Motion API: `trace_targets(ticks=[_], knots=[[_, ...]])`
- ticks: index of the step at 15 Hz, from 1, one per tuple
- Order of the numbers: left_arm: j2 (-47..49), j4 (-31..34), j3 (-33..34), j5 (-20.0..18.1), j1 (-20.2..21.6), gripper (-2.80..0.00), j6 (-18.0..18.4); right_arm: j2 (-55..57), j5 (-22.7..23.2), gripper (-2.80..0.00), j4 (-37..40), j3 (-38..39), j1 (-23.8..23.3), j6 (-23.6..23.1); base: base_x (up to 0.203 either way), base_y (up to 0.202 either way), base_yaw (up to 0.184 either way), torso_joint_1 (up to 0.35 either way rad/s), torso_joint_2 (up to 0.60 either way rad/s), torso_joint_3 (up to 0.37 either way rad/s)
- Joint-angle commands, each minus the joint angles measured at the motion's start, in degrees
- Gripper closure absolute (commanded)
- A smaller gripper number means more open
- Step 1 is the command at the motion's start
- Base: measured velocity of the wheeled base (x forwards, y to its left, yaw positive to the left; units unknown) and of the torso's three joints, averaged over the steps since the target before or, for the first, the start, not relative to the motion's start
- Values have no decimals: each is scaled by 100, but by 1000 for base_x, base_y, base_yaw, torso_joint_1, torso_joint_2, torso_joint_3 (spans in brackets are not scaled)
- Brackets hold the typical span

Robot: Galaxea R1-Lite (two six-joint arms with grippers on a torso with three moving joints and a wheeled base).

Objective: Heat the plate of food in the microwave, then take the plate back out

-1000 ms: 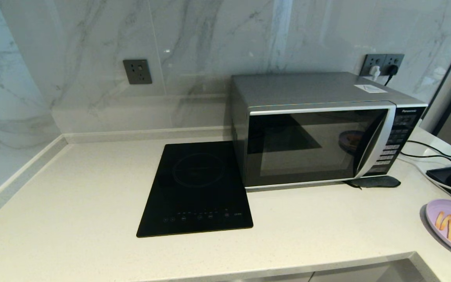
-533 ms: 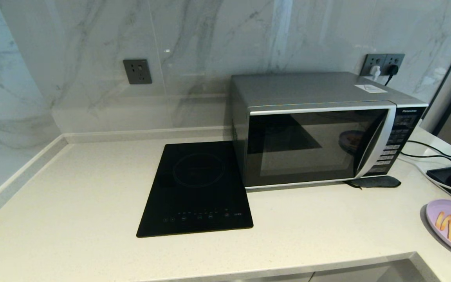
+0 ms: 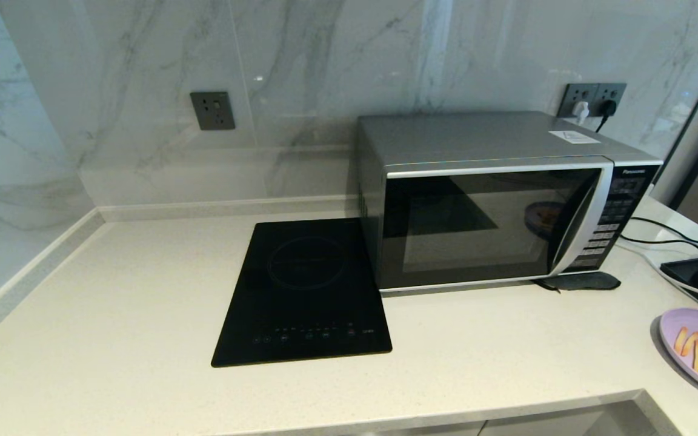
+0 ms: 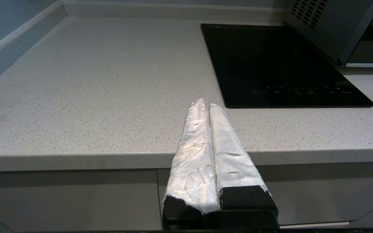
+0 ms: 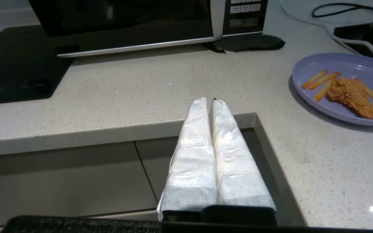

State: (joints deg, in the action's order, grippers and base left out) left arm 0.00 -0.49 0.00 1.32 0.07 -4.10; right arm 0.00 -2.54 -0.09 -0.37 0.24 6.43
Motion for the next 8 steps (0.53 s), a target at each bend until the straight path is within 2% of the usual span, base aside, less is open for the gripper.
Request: trace_targets(ticks=[1, 8], knots=[[9, -4, 0, 0, 1, 0, -3, 9, -10, 0, 0, 54, 3, 86, 0, 0, 0, 0, 0, 0], [9, -4, 0, 0, 1, 0, -3, 9, -1, 0, 0, 45, 3, 86, 0, 0, 0, 0, 0, 0]])
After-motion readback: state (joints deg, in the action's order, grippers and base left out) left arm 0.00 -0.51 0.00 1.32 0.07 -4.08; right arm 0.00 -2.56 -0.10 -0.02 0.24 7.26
